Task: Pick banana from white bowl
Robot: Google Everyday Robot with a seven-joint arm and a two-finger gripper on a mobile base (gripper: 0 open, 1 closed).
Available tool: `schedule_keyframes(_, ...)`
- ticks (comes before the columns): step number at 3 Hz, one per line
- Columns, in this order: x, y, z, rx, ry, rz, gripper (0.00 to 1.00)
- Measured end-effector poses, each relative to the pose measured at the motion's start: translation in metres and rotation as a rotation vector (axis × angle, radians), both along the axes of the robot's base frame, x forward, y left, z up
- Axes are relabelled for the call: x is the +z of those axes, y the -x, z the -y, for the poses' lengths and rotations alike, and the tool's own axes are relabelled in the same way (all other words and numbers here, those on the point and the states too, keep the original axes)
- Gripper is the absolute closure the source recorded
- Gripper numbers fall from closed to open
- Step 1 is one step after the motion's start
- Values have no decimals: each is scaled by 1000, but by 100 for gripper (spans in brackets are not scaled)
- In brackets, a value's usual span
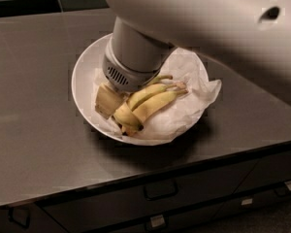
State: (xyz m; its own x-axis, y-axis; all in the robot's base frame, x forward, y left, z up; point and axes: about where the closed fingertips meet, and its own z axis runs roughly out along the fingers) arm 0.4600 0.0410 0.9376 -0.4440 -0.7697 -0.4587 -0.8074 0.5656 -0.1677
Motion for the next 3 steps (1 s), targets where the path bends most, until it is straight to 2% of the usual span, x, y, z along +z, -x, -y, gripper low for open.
schedule_keyframes(3, -27, 0, -1, -13, 53, -87, 39)
